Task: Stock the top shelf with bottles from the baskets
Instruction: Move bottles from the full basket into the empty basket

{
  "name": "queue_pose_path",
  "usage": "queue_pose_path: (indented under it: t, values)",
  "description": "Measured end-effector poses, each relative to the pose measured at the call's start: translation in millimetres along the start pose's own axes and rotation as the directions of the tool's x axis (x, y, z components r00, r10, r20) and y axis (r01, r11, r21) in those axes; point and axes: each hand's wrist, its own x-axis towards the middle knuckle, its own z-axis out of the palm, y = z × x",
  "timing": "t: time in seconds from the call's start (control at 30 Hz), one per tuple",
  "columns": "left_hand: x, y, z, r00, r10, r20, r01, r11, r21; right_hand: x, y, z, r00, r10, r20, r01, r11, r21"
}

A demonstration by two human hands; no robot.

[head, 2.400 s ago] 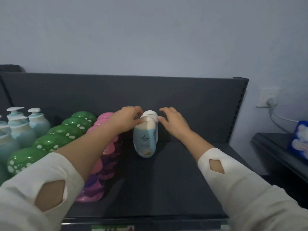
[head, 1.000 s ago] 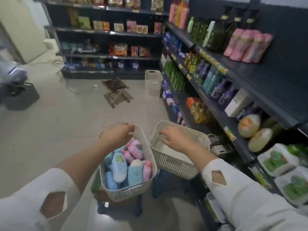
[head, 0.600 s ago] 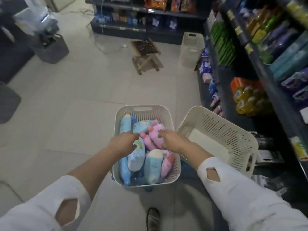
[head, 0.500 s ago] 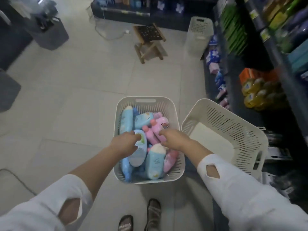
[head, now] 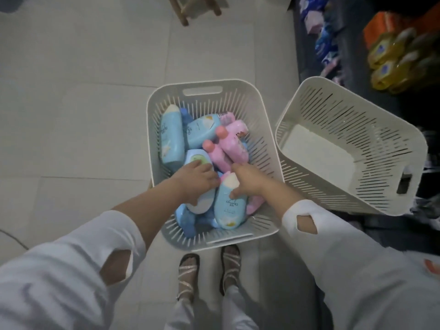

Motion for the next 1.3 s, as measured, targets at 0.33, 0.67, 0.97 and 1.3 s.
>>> queue_pose_path:
  t: [0.33,0.67,0.97,1.3]
  values:
    - [30,15,-29,0.982,0.024,0.187,-0.069,0.968,0.241,-26,3,-7,0.994,0.042,-0.106,-0.044,0.999,-0.013]
    - [24,6,-32,0.985,0.151,0.082,-0.170,0.926,0.336,-40,3,-2,0.994,0.045,-0.099,-0.039,0.997,0.068]
    - [-29,9,-90,0.986,-0.110,-0.123,0.083,0.976,-0.203,-99,-4,-48,0.939,0.184,-0.292,-0.111,0.962,0.249]
    - [-128,31,-224,0.863,-0.101,-0.495,-0.223,0.803,-0.553,-283,-31,-119,0.679,0.447,-0.582,-0.127,0.853,0.507]
